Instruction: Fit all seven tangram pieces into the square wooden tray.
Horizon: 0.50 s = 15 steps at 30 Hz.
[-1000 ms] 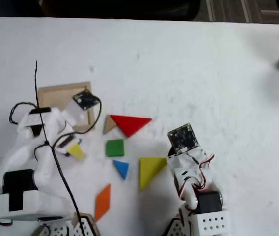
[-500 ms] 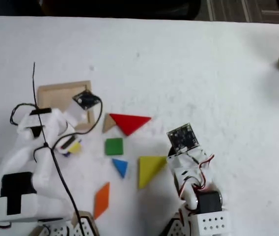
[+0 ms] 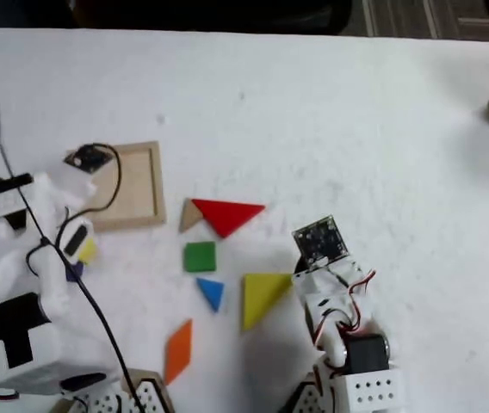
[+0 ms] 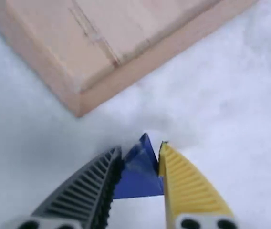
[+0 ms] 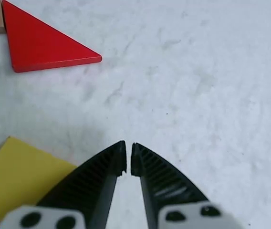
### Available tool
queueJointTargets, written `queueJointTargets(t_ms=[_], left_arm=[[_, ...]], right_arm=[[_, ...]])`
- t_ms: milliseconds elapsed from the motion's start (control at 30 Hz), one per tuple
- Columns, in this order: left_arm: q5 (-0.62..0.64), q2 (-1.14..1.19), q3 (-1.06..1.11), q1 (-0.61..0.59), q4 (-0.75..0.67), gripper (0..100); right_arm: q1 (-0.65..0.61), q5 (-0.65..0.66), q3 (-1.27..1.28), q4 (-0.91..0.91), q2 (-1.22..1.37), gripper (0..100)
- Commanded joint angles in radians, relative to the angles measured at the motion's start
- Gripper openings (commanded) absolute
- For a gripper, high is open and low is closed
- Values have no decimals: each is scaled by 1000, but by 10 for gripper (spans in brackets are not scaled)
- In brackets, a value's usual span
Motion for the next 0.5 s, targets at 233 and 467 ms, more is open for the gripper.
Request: queueJointTargets(t_ms=[233,467], left_arm=[[86,-13,-17,-73,-46,225],[-180,-7,-34,-180,-48,284]], right_arm=[[4,-2,9,-21,-4,27],[4,-2,9,-21,-2,27]])
